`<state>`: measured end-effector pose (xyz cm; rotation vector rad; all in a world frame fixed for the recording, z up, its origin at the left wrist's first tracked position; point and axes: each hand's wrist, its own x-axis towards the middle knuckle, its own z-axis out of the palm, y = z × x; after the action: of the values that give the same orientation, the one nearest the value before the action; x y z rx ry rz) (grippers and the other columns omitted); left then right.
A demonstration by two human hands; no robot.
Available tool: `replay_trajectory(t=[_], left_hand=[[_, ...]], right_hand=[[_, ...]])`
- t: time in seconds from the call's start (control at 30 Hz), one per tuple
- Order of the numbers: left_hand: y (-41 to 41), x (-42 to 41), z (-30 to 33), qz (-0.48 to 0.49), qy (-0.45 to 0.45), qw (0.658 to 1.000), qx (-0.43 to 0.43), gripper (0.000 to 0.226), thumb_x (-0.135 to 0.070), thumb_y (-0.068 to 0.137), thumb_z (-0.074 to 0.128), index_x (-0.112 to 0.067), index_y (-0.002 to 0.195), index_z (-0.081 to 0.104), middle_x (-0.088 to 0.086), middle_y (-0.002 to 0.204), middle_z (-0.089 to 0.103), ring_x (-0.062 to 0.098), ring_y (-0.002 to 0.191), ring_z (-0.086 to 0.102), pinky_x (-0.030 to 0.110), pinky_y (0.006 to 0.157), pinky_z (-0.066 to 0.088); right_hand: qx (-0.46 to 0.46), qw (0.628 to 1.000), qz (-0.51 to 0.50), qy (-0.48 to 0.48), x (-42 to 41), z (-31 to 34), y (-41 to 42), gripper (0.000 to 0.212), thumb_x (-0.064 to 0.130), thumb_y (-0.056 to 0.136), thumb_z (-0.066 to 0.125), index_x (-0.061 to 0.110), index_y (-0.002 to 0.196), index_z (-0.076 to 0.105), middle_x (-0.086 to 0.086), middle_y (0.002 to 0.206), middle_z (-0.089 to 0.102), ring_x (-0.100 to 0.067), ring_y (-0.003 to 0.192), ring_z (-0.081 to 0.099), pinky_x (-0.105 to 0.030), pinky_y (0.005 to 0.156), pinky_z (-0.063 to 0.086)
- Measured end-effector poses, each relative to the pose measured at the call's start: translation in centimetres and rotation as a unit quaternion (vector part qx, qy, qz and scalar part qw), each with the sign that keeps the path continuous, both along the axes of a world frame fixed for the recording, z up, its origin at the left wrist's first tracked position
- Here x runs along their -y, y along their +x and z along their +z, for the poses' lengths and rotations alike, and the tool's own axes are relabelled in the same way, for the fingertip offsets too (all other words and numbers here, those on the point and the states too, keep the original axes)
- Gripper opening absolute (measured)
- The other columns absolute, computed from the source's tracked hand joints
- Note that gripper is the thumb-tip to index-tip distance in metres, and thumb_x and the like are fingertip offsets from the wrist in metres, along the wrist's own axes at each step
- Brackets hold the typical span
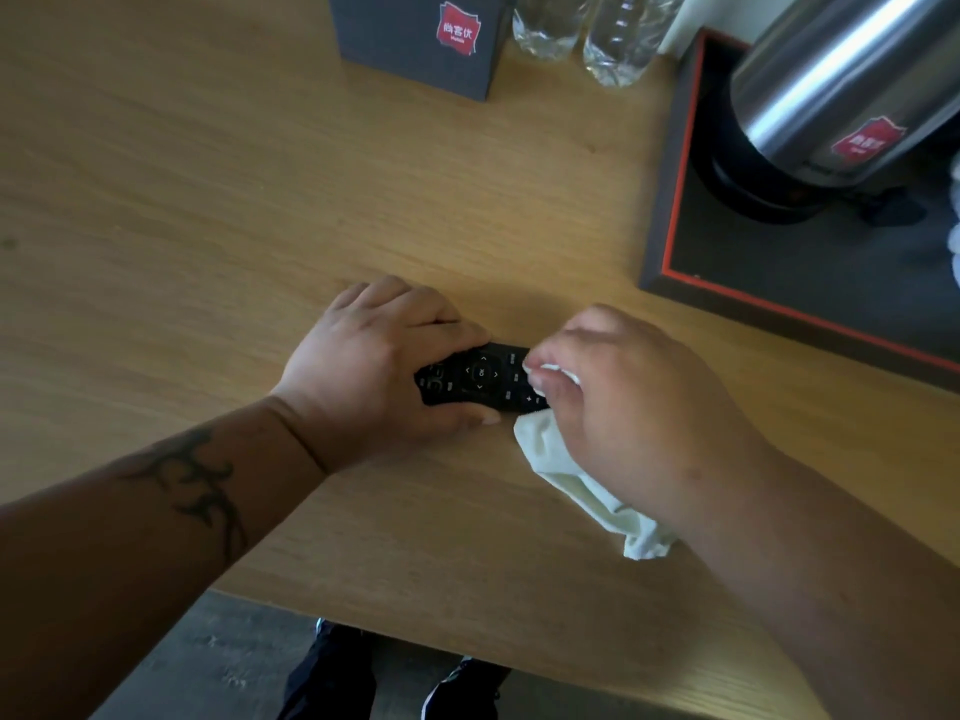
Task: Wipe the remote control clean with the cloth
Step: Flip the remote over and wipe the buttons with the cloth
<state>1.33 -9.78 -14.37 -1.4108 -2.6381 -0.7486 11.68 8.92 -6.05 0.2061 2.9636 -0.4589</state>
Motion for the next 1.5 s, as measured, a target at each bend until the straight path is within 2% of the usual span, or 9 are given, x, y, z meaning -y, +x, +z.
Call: replay_trajectory(t=[0.17, 0.37, 0.57, 0.67, 0.8, 1.03, 1.13, 1.27, 1.5], left_hand=[[0.1, 0.0, 0.1, -0.002, -0.002, 1.0, 0.004, 0.064, -0.068, 0.069, 0.072, -0.027, 0.118, 0.07, -0.005, 0.104, 0.065, 0.024, 0.097, 0.059, 0.042, 0.087, 0.047], [0.1, -0.1, 0.0, -0.002, 0.004, 1.0, -0.002, 0.063, -0.072, 0.072, 0.068, -0.027, 0.116, 0.07, -0.005, 0.103, 0.065, 0.023, 0.096, 0.058, 0.04, 0.087, 0.046], [-0.1, 0.1, -0.1, -0.005, 0.006, 1.0, 0.002, 0.064, -0.072, 0.072, 0.065, -0.029, 0.119, 0.068, -0.006, 0.104, 0.065, 0.022, 0.097, 0.058, 0.039, 0.088, 0.043], [-0.1, 0.1, -0.2, -0.001, 0.009, 1.0, 0.007, 0.062, -0.071, 0.071, 0.066, -0.03, 0.117, 0.07, -0.007, 0.102, 0.065, 0.022, 0.095, 0.058, 0.037, 0.088, 0.043], [0.1, -0.1, 0.0, 0.005, 0.017, 1.0, 0.01, 0.055, -0.069, 0.074, 0.063, -0.031, 0.112, 0.071, -0.006, 0.099, 0.065, 0.024, 0.092, 0.059, 0.038, 0.086, 0.045], [-0.1, 0.0, 0.1, 0.007, 0.002, 1.0, 0.012, 0.061, -0.072, 0.071, 0.064, -0.03, 0.114, 0.071, -0.006, 0.101, 0.066, 0.023, 0.095, 0.059, 0.039, 0.087, 0.044], [0.0, -0.1, 0.1, 0.012, 0.007, 1.0, 0.016, 0.048, -0.063, 0.076, 0.063, -0.031, 0.111, 0.072, -0.005, 0.098, 0.066, 0.024, 0.092, 0.059, 0.038, 0.086, 0.043], [0.1, -0.2, 0.0, 0.015, 0.015, 1.0, 0.01, 0.043, -0.059, 0.077, 0.064, -0.031, 0.107, 0.073, -0.005, 0.096, 0.066, 0.025, 0.09, 0.059, 0.037, 0.085, 0.043], [-0.1, -0.1, 0.4, -0.015, -0.007, 1.0, 0.013, 0.06, -0.072, 0.075, 0.06, -0.03, 0.117, 0.07, -0.005, 0.103, 0.065, 0.026, 0.095, 0.059, 0.043, 0.086, 0.047]], right_hand=[[0.058, 0.997, 0.056, 0.0, 0.6, 1.0, 1.4, 0.018, 0.032, 0.093, 0.055, 0.031, 0.098, 0.072, 0.011, 0.098, 0.058, -0.012, 0.084, 0.056, -0.032, 0.067, 0.049], [-0.025, 0.999, -0.036, 0.021, 1.5, 0.0, 0.0, 0.013, 0.023, 0.089, 0.063, 0.024, 0.089, 0.075, 0.004, 0.087, 0.062, -0.017, 0.068, 0.057, -0.024, 0.056, 0.032], [0.047, 0.999, -0.015, -0.013, 3.9, 0.1, 2.9, 0.019, 0.029, 0.093, 0.054, 0.028, 0.094, 0.073, 0.01, 0.09, 0.058, -0.008, 0.073, 0.056, -0.022, 0.061, 0.047], [-0.009, 0.998, -0.056, -0.027, 3.0, 0.0, 1.5, 0.015, 0.031, 0.093, 0.058, 0.03, 0.093, 0.073, 0.012, 0.092, 0.059, -0.006, 0.071, 0.053, -0.009, 0.06, 0.033], [-0.05, 0.994, -0.098, -0.013, 2.6, -0.5, -0.5, 0.015, 0.029, 0.093, 0.06, 0.027, 0.099, 0.074, 0.008, 0.095, 0.061, -0.012, 0.075, 0.056, -0.021, 0.062, 0.035], [0.011, 0.998, -0.062, -0.023, 3.5, 0.3, 0.9, 0.016, 0.029, 0.092, 0.058, 0.031, 0.095, 0.074, 0.01, 0.095, 0.062, -0.009, 0.078, 0.059, -0.022, 0.061, 0.039], [-0.036, 0.995, -0.088, -0.026, 2.5, 0.4, -1.4, 0.016, 0.03, 0.093, 0.058, 0.03, 0.092, 0.073, 0.006, 0.091, 0.059, -0.015, 0.076, 0.057, -0.027, 0.063, 0.041], [-0.011, 0.997, -0.072, 0.018, 3.6, -0.4, -1.6, 0.019, 0.028, 0.094, 0.055, 0.022, 0.099, 0.072, 0.0, 0.094, 0.058, -0.022, 0.078, 0.058, -0.031, 0.065, 0.045], [0.01, 0.998, -0.054, 0.027, 4.6, -0.2, 2.0, 0.018, 0.025, 0.084, 0.057, 0.02, 0.083, 0.075, 0.003, 0.082, 0.062, -0.016, 0.06, 0.058, -0.023, 0.051, 0.036]])
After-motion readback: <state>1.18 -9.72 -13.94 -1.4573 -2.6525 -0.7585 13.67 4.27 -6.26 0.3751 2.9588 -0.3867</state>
